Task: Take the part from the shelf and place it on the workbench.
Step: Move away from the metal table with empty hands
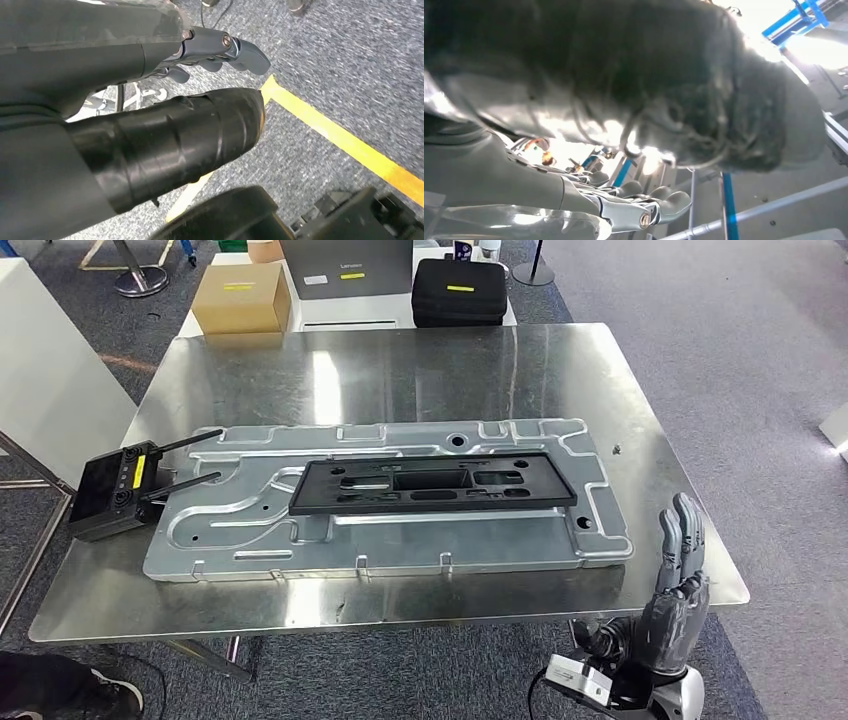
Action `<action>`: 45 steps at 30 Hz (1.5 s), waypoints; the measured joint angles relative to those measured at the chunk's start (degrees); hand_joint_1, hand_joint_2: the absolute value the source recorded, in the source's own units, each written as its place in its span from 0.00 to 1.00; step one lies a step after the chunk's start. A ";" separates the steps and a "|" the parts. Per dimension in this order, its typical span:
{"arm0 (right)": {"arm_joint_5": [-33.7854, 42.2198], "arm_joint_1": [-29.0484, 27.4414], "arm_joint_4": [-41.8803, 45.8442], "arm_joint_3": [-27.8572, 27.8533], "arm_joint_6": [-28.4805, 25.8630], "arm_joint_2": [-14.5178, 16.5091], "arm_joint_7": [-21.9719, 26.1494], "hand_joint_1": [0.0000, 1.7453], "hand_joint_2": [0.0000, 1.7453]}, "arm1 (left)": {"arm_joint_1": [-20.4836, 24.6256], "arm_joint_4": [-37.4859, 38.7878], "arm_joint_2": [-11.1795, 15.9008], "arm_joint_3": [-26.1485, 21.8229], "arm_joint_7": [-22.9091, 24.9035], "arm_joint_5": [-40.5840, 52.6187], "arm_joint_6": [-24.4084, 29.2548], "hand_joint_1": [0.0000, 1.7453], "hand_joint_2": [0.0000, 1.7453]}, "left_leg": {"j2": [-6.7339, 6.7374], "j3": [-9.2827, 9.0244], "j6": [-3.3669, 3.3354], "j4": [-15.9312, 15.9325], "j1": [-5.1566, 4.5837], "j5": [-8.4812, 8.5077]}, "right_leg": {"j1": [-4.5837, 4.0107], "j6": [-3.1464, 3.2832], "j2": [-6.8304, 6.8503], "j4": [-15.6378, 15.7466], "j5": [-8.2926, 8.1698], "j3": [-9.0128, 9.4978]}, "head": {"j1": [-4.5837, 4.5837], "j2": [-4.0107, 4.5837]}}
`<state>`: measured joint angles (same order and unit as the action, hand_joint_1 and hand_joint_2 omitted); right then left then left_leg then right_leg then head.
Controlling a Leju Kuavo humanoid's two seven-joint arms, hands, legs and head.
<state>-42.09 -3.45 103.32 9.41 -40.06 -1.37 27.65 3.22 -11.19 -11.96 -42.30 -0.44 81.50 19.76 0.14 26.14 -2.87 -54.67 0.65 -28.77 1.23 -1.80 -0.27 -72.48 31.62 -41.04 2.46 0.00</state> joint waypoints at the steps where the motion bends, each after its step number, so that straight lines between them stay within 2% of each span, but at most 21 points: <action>1: 0.31 -0.43 0.00 -0.18 0.00 0.09 0.39 0.00 0.00 | -0.03 0.00 -0.03 0.11 0.13 0.01 0.00 0.00 0.00 | -0.01 0.01 0.15 -0.17 0.05 -0.11 | 0.21 -0.23 0.02 -1.11 -0.21 -0.53 | 0.00 0.00; 2: 0.58 -0.74 0.00 -0.33 0.00 0.21 0.72 0.00 0.00 | -0.03 0.00 -0.08 0.22 0.22 0.03 0.00 0.00 0.00 | -0.03 -0.03 0.41 -0.41 0.15 -0.32 | 0.44 -0.45 0.07 -0.01 -1.48 0.01 | 0.00 0.00; 5: 1.11 -1.26 0.05 -0.55 0.00 0.55 1.35 0.00 0.00 | 0.08 0.00 -0.27 0.51 0.40 0.07 0.00 0.00 0.00 | -0.09 0.21 1.71 -1.95 0.43 -1.60 | 0.85 -0.83 0.19 9.63 -5.74 4.75 | 0.06 0.00; 6: 1.25 -1.45 0.13 -0.57 0.00 0.68 1.52 0.00 0.00 | 0.14 0.00 -0.31 0.58 0.40 0.07 -0.02 0.00 0.00 | -0.11 0.48 2.14 -2.45 0.37 -1.99 | 0.78 -0.54 0.15 11.39 -5.93 5.57 | 0.09 0.00; 11: 1.66 -2.03 0.49 -0.85 0.00 1.36 2.09 0.00 0.00 | 0.19 0.00 -0.37 0.67 -0.01 0.07 -0.28 0.00 0.00 | -0.08 1.43 3.39 -4.34 0.51 -3.61 | 0.38 1.82 0.07 11.80 -5.58 5.36 | 0.07 0.00; 14: 1.86 -2.10 0.69 -0.86 0.00 1.71 2.35 0.00 0.00 | 0.21 0.00 -0.37 0.68 -0.07 0.07 -0.28 0.00 0.00 | -0.08 5.85 3.68 -13.85 0.54 -8.92 | 0.22 2.58 0.31 11.89 -5.81 5.01 | 0.04 0.00; 16: 1.93 -2.21 0.70 -0.86 0.00 1.82 2.37 0.00 0.00 | 0.09 0.00 -0.37 0.67 -0.21 0.07 -0.31 0.00 0.00 | -0.08 8.51 3.49 -19.12 0.52 -10.36 | -0.11 2.85 0.37 11.88 -6.01 4.73 | 0.05 0.00; 18: 1.96 -2.32 0.71 -0.87 0.00 1.89 2.44 0.00 0.00 | 0.01 0.00 -0.37 0.67 -0.49 0.07 -0.36 0.00 0.00 | -0.08 7.29 2.84 -16.32 0.38 -7.49 | -0.43 2.94 0.34 11.88 -6.23 4.66 | 0.05 0.00; 20: 2.05 -2.37 0.78 -0.90 0.00 2.01 2.66 0.00 0.00 | 0.10 0.00 -0.36 0.68 -0.70 0.07 -0.39 0.00 0.00 | -0.03 3.65 1.88 -8.53 -0.04 -3.67 | -0.66 2.76 0.32 11.87 -6.52 4.68 | 0.06 0.00; 21: 2.17 -2.40 0.81 -0.93 0.00 2.08 2.80 0.00 0.00 | 0.17 0.00 -0.36 0.69 -0.74 0.08 -0.39 0.00 0.00 | 0.03 2.46 1.58 -5.68 -0.30 -2.59 | -0.70 2.51 0.33 11.88 -6.71 4.63 | 0.05 0.00; 23: 2.42 -2.48 0.86 -1.00 0.00 2.23 2.99 0.00 0.00 | 0.21 0.00 -0.37 0.69 -0.73 0.09 -0.39 0.00 0.00 | 0.13 2.04 1.39 -3.73 -0.70 -2.01 | -0.62 1.79 0.41 12.07 -7.23 4.54 | 0.06 0.00; 25: 2.55 -2.57 1.04 -1.07 0.00 2.32 3.16 0.00 0.50 | 0.10 0.00 -0.39 0.69 -0.75 0.10 -0.40 0.00 0.00 | 0.21 2.22 1.11 -3.12 -0.64 -1.03 | -0.48 0.98 0.40 12.37 -7.66 4.53 | 0.07 0.00; 27: 2.60 -2.66 1.25 -1.22 0.00 2.33 3.39 0.00 1.00 | 0.08 0.00 -0.40 0.69 -0.89 0.11 -0.54 0.00 0.00 | 0.39 2.51 0.44 -2.29 -0.36 0.23 | -0.49 0.49 0.31 10.39 -5.66 3.61 | 0.10 0.00; 30: 2.91 -2.94 1.31 -1.44 0.00 2.39 3.86 0.00 1.00 | 0.15 0.00 -0.39 0.72 -1.76 0.12 -1.33 0.00 0.00 | 0.50 3.84 -0.08 -2.19 -0.39 1.40 | -0.43 0.06 0.24 0.26 0.93 -0.11 | 0.12 0.00; 32: 3.28 -3.11 1.29 -1.47 0.00 2.47 4.12 0.00 1.00 | 0.15 0.00 -0.05 0.71 -3.67 0.11 -3.94 0.00 0.00 | 0.51 4.61 -0.02 -2.46 -0.48 1.78 | -0.39 -0.10 0.26 -2.34 1.72 -0.12 | 0.12 0.00; 33: 3.36 -3.09 1.28 -1.48 0.00 2.58 4.17 0.00 1.00 | 0.18 0.00 0.33 0.71 -5.00 0.10 -5.90 0.00 0.00 | 0.50 4.86 0.05 -2.64 -0.49 1.88 | -0.38 -0.03 0.27 -0.15 0.56 1.63 | 0.13 0.00; 36: 3.05 -2.64 1.26 -1.48 0.00 3.07 4.23 0.00 1.00 | 0.30 0.00 1.63 0.69 -7.59 0.07 -9.72 0.00 0.00 | 0.45 5.43 0.48 -3.38 -0.68 1.98 | -0.60 0.70 0.26 11.18 -3.06 8.60 | 0.12 0.00; 37: 2.95 -2.53 1.25 -1.48 0.00 3.22 4.25 0.00 1.00 | 0.35 0.00 1.96 0.68 -7.82 0.07 -10.04 0.00 0.00 | 0.43 5.61 0.73 -3.57 -0.77 2.04 | -0.74 0.99 0.26 12.99 -3.36 9.47 | 0.10 0.00; 40: 2.81 -2.39 1.25 -1.48 0.00 3.65 4.29 0.00 1.00 | 0.48 0.00 2.91 0.67 -8.05 0.07 -10.39 0.00 0.00 | 0.37 5.96 1.69 -3.63 -0.83 2.34 | -0.73 1.91 0.33 13.65 -3.88 9.19 | 0.10 0.00; 42: 2.75 -2.25 1.25 -1.48 0.00 3.98 4.30 0.00 1.00 | 0.52 0.00 3.41 0.66 -8.09 0.07 -10.44 0.00 0.00 | 0.27 6.79 2.37 -5.46 -0.75 0.61 | -0.37 2.77 0.47 14.08 -4.57 8.87 | 0.04 0.00; 45: 2.73 -2.17 1.23 -1.48 0.00 4.39 4.32 0.00 0.25 | 0.47 0.00 3.86 0.65 -7.70 0.07 -9.94 0.00 0.00 | 0.19 10.73 3.26 -15.43 -0.37 -5.75 | -0.28 3.27 0.59 14.16 -5.39 7.76 | -0.05 0.00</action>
<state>-39.36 -5.63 104.55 7.93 -40.06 3.02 31.97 3.69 -11.19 -8.10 -41.65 -8.13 81.57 9.82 0.32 36.87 0.39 -70.10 0.28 -34.52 0.94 1.46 0.32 -58.32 26.23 -33.28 2.41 0.00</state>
